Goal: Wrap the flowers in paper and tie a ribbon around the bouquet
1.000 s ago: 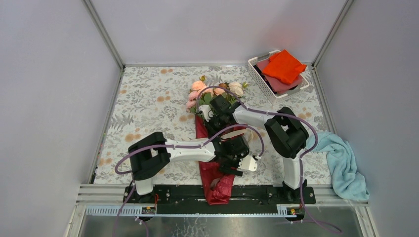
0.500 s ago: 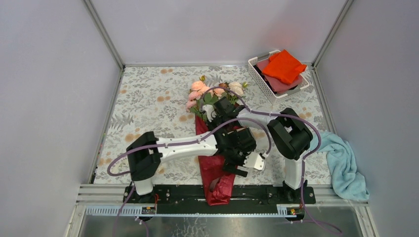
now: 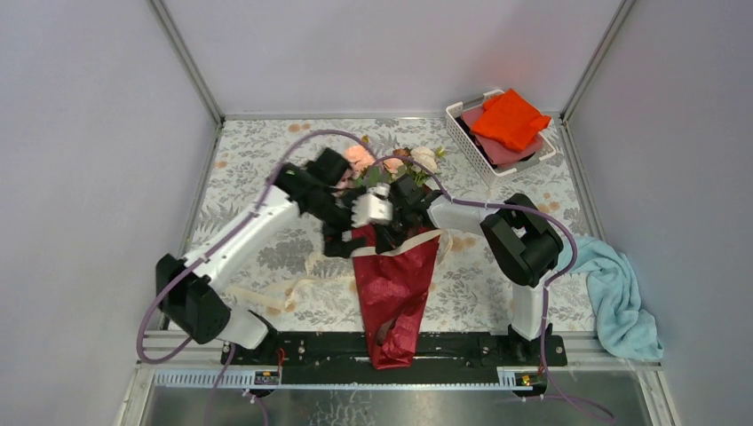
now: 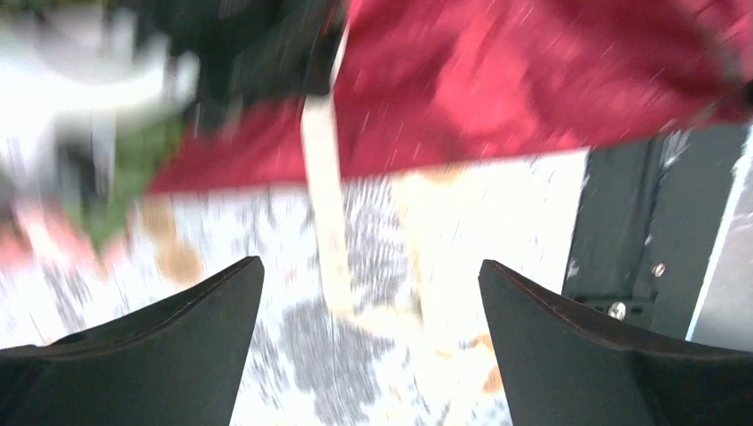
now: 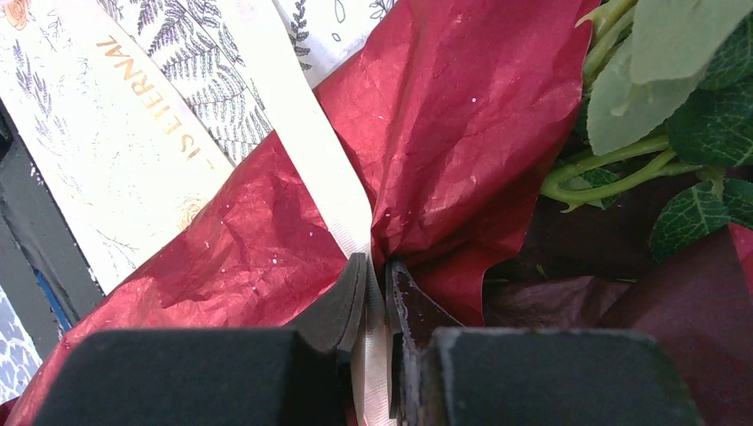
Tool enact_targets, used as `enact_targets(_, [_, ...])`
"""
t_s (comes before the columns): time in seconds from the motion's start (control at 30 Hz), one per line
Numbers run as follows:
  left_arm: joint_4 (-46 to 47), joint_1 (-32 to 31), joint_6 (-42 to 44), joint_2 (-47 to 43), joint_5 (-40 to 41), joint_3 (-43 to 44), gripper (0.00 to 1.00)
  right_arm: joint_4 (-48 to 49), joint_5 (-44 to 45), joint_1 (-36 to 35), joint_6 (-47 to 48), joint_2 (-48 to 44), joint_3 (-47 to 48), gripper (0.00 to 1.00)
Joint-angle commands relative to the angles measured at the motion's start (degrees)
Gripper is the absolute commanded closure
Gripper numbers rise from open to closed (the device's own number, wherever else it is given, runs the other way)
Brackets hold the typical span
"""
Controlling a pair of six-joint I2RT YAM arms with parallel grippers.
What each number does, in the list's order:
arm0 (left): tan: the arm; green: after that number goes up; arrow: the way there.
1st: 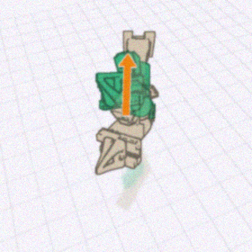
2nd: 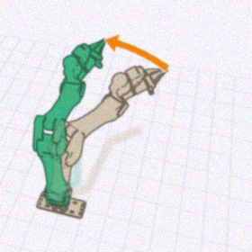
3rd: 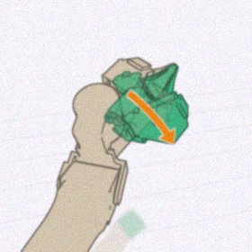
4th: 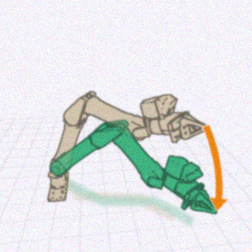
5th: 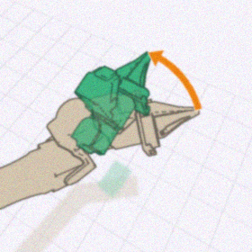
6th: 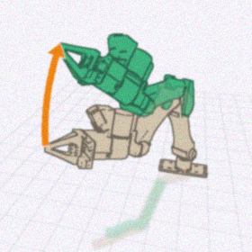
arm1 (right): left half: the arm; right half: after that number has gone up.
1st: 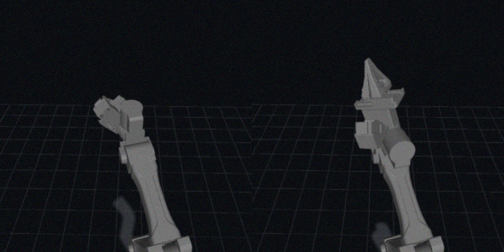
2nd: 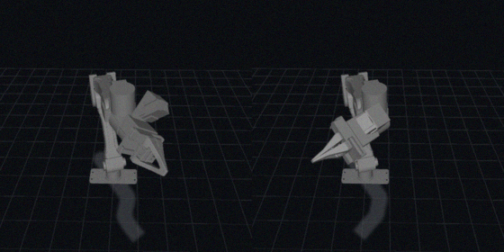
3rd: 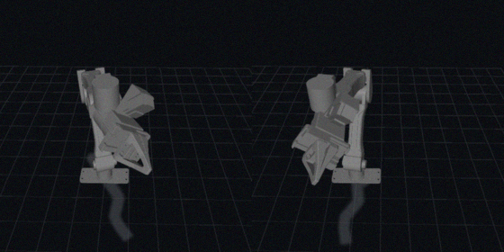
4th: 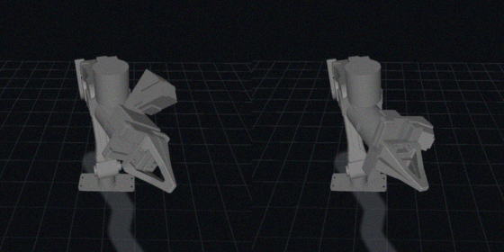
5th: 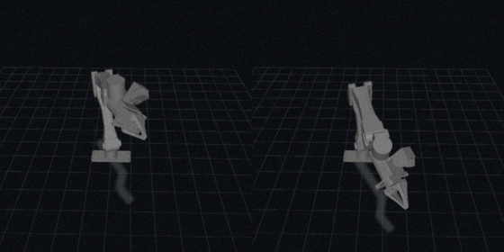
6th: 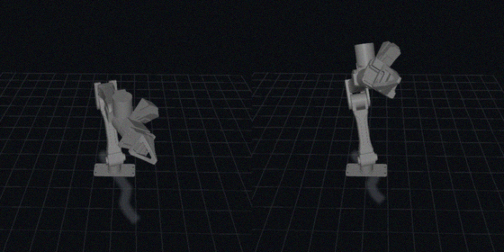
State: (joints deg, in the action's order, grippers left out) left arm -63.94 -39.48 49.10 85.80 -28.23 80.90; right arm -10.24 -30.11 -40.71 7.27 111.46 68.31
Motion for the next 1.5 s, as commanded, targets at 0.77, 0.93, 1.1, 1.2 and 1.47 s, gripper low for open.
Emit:
enact_targets(0.77, [6.7, 29.6, 0.7, -2.0, 5.5, -37.1, 0.15, 0.2, 2.5, 0.1, 0.7, -0.3, -0.7, 0.87])
enact_targets(0.93, [6.4, 28.9, 0.4, -2.7, 4.1, -38.5, 0.42, 0.2, 3.1, 0.1, 0.8, -1.3, -1.3, 0.87])
enact_targets(1.1, [5.7, 28.8, -0.4, -6.2, 4.6, -38.9, 0.92, 0.2, 3.5, 0.1, 0.9, -1.7, -1.6, 0.87])
enact_targets(1.2, [1.8, 28.7, -2.6, -9.9, 6.7, -34.5, 1.00, -0.3, 3.1, 0.1, 0.8, -1.2, -1.1, 0.87])
enact_targets(1.47, [-3.4, 16.6, -6.4, -13.0, -1.6, -12.9, 1.00, 2.0, 0.9, 0.1, -1.2, -1.8, -2.3, 0.86])
